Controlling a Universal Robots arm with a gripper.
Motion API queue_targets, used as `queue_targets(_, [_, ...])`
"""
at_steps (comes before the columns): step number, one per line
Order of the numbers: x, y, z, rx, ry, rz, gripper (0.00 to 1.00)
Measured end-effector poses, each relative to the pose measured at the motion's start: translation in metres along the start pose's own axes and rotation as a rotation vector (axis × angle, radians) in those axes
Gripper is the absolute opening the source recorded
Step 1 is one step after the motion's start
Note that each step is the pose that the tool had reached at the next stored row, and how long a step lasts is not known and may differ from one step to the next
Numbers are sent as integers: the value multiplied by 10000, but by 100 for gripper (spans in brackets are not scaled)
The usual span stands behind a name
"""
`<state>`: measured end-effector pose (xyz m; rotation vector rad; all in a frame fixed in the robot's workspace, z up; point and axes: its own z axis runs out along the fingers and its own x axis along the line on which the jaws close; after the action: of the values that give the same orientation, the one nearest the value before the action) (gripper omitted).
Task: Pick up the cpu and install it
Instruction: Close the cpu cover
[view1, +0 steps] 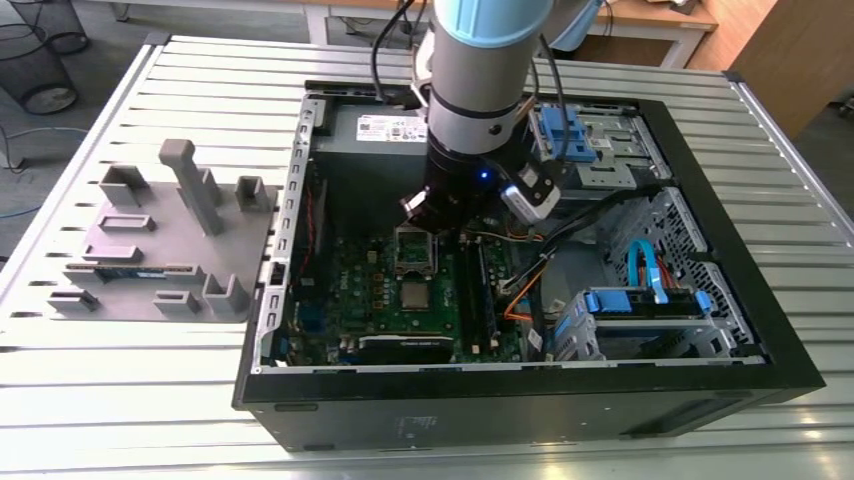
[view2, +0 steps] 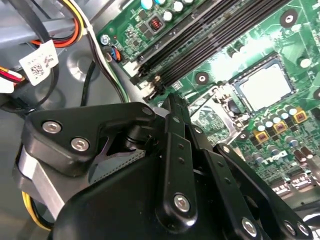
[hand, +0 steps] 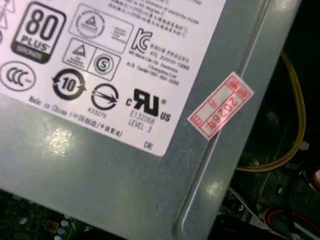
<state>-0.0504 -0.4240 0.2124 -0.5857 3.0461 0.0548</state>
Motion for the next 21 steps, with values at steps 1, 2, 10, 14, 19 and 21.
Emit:
queue_targets(1, [-9,0,5,0,0,-3,11])
queue_targets(2, [-18,1,11,-1,0,-7,11])
queue_targets(10, [-43,49,60,-36,-13,-11,11])
queue_targets(14, [-47,61,63,-36,-14,-8,11])
queue_targets(19, [-63,103,80,-37,-14,-11,11])
queue_targets(21, [-63,112,93,-36,-13,-10,11])
